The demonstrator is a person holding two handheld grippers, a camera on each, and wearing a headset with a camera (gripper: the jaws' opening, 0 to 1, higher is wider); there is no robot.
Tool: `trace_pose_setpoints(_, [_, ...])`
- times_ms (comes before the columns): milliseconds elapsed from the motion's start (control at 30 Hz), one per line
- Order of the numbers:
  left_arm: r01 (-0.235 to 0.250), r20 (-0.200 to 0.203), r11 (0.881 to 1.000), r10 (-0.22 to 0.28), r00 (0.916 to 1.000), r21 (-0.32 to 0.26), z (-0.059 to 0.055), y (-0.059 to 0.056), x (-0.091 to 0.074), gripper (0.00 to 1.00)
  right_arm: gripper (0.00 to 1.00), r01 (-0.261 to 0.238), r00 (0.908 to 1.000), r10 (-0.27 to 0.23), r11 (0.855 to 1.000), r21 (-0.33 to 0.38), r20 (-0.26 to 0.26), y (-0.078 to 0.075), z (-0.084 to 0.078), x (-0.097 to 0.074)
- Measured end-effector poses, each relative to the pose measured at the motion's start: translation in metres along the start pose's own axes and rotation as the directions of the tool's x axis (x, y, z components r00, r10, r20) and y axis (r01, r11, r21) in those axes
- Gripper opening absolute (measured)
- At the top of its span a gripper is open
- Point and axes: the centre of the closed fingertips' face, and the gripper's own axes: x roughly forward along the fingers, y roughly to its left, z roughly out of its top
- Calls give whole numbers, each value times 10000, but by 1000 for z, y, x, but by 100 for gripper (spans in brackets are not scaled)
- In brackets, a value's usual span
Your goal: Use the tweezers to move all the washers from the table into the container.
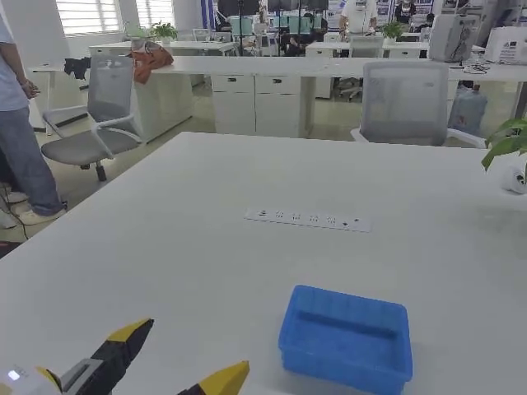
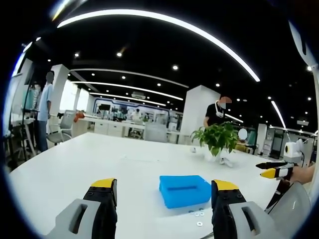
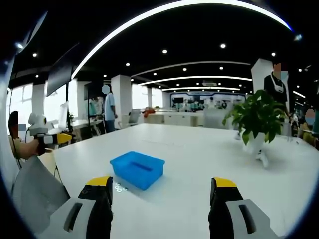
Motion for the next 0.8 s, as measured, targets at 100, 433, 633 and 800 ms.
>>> trace_pose_setpoints(100, [1, 26, 10000, -1, 10000, 17, 0, 0, 0, 78, 79, 8, 10000, -8, 10000, -19, -11, 0, 0, 0])
trace_pose_setpoints(433, [-14, -14, 10000, 14, 10000, 35, 0, 0, 0, 78, 78, -1, 10000, 1, 10000, -68, 0, 0, 0, 0])
trace_pose_setpoints(633, [-18, -12, 10000, 18, 10000, 36, 0, 0, 0, 78, 78, 27, 10000, -27, 10000, -39, 5, -3, -1, -1])
trace_pose_setpoints(800, [10, 15, 10000, -10, 10000, 35, 0, 0, 0, 79, 78, 46, 10000, -45, 10000, -87, 42, -5, 0, -1])
